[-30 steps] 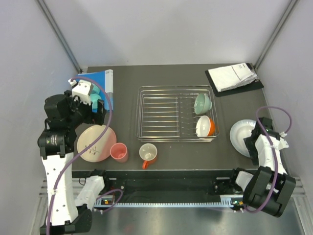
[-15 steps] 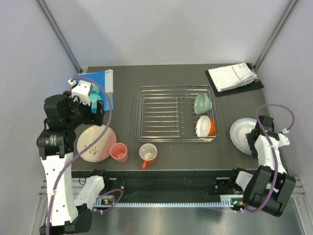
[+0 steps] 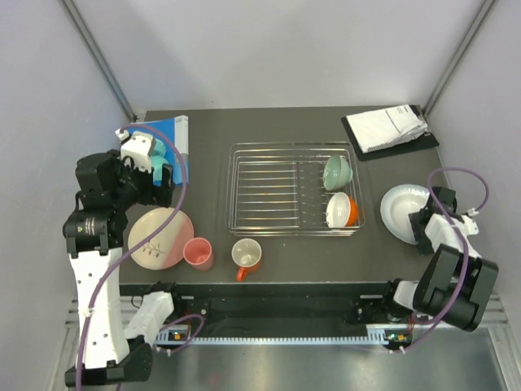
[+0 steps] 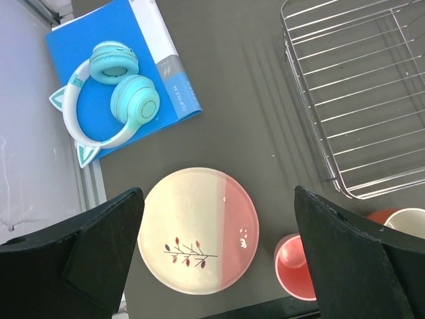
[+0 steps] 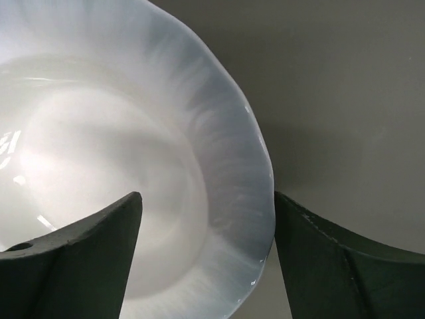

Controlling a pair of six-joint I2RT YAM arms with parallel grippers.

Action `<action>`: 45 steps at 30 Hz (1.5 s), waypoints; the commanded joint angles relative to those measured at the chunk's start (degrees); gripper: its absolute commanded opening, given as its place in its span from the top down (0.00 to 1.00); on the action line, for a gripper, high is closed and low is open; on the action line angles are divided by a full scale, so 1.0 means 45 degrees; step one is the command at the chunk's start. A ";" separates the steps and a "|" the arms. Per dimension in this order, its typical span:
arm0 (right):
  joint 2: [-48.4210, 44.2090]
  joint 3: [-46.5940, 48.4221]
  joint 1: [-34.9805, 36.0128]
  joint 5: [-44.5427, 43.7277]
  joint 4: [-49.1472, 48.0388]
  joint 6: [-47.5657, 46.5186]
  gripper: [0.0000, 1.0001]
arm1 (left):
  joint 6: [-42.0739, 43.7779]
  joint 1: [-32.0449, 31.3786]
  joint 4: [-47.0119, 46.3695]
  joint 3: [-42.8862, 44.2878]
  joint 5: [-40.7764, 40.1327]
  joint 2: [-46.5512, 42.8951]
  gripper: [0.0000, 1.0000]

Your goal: Load the mixed dishes into the dish rack

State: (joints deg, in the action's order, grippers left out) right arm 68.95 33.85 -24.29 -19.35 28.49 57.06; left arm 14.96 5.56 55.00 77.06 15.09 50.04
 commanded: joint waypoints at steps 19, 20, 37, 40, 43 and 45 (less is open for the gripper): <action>0.0226 -0.1056 -0.2277 0.3341 -0.3614 -0.0297 0.94 | 0.0171 0.0013 0.0043 0.0103 -0.0482 -0.0261 0.01; 0.0186 -0.1114 -0.2335 0.3460 -0.3713 -0.0277 0.98 | 0.0171 -0.0005 0.0062 0.0084 -0.0502 -0.0261 0.01; -0.1747 0.0445 -0.0075 0.1652 -0.2196 -0.2070 1.00 | 0.0289 -0.0006 -0.0191 -0.0307 -0.0502 -0.0437 0.01; -0.1806 0.1383 0.0902 0.0497 -0.1549 -0.2755 1.00 | 0.0269 0.0014 -0.0231 -0.0424 -0.0502 -0.0456 0.01; -0.1962 0.2067 0.1432 -0.0325 -0.1157 -0.3127 1.00 | 0.0191 -0.0006 -0.0308 -0.0619 -0.0425 -0.0496 0.01; -0.1769 0.2847 0.1609 -0.0658 -0.0864 -0.3497 1.00 | 0.0191 -0.0006 -0.0329 -0.0678 -0.0385 -0.0457 0.01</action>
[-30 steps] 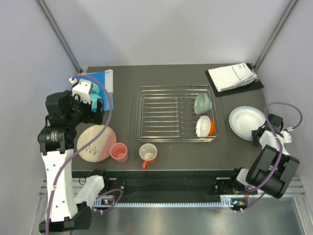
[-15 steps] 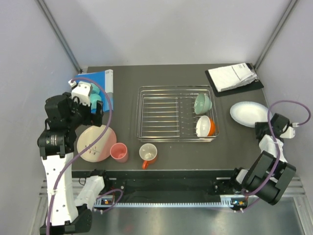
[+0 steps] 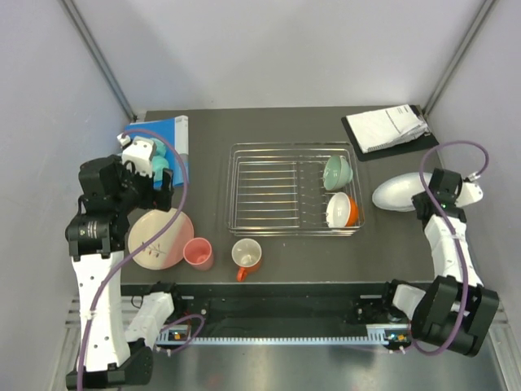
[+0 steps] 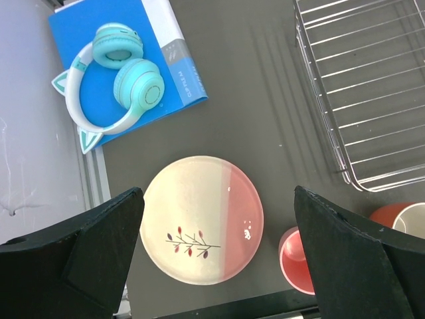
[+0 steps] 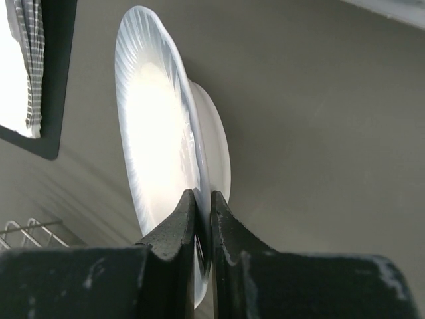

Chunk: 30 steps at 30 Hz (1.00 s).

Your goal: Load the mixed dishes into the dish rack

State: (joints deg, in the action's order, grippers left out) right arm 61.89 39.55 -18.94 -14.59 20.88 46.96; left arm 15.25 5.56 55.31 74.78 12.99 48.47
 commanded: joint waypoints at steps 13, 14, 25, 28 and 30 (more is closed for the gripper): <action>0.0739 0.6361 0.2235 -0.3244 0.1687 -0.4300 1.00 | 0.0089 0.0013 -0.0689 -0.0934 0.0023 -0.0224 0.01; 0.0952 0.6715 0.2333 -0.3204 0.1765 -0.4515 1.00 | 0.0108 -0.0005 -0.0709 -0.1090 -0.0016 -0.0243 0.01; 0.2769 1.3215 0.5788 -0.3378 0.3151 -0.8167 1.00 | -0.0789 -0.0006 -0.1021 -0.1950 0.1348 0.1198 0.01; 0.3219 1.4293 0.7018 -0.3827 0.3153 -0.9105 1.00 | -0.1063 -0.0006 -0.1391 -0.2164 0.2226 0.2115 0.03; 0.3375 1.4472 0.8147 -0.4373 0.2529 -1.0120 1.00 | -0.1356 -0.0025 -0.1821 -0.2146 0.2521 0.2664 0.03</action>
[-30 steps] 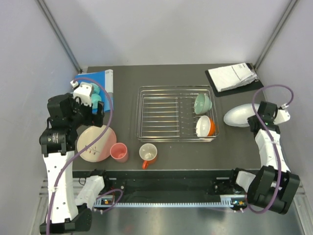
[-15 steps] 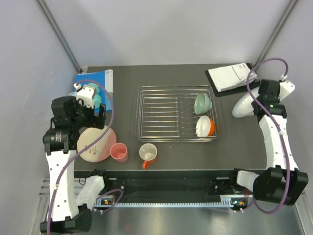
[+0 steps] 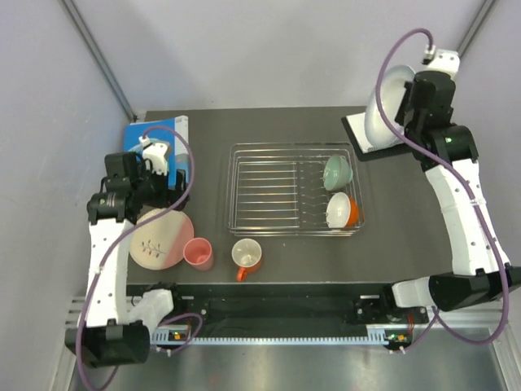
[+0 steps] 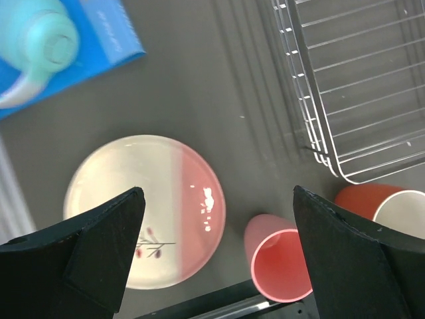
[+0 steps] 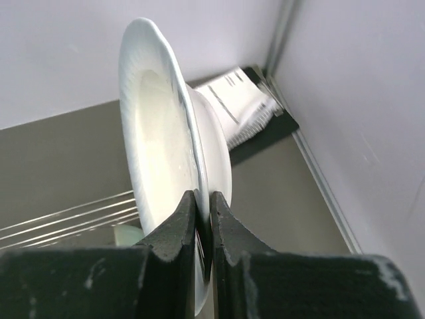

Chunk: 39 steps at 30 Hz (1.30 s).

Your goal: Load the mixed dishes into the dish rack

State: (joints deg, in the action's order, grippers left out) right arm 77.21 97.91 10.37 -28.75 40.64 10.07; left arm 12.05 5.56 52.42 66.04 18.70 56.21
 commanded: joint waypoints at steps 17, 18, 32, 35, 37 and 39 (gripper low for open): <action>0.1300 -0.1033 0.6776 -0.2480 -0.7975 -1.2077 1.00 | -0.1096 -0.1429 -0.1454 0.1105 0.2330 0.4560 0.05; 0.1222 -0.1537 0.6797 -0.2400 -0.8267 -1.2448 1.00 | -0.1174 -0.1702 -0.1512 0.1125 0.2290 0.4657 0.05; -0.0244 -0.3808 0.6875 0.1641 -0.8213 -1.6045 1.00 | -0.1683 -0.1998 -0.2157 0.1301 0.1919 0.5517 0.05; -0.0244 -0.3672 0.6894 0.2110 -0.7764 -1.6162 1.00 | -0.1780 -0.2095 -0.2294 0.1340 0.1802 0.5713 0.05; -0.0224 -0.3594 0.6875 0.2365 -0.7258 -1.6163 1.00 | -0.1916 -0.2154 -0.2372 0.1437 0.1802 0.5849 0.05; -0.0185 -0.3574 0.6875 0.2795 -0.6807 -1.6162 1.00 | -0.1995 -0.2173 -0.2411 0.1496 0.1782 0.5908 0.05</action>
State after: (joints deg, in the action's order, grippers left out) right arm 80.40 78.02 40.73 -20.43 13.19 -59.86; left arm 4.32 -3.75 44.42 70.52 27.11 81.91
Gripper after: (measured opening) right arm 0.060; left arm 0.952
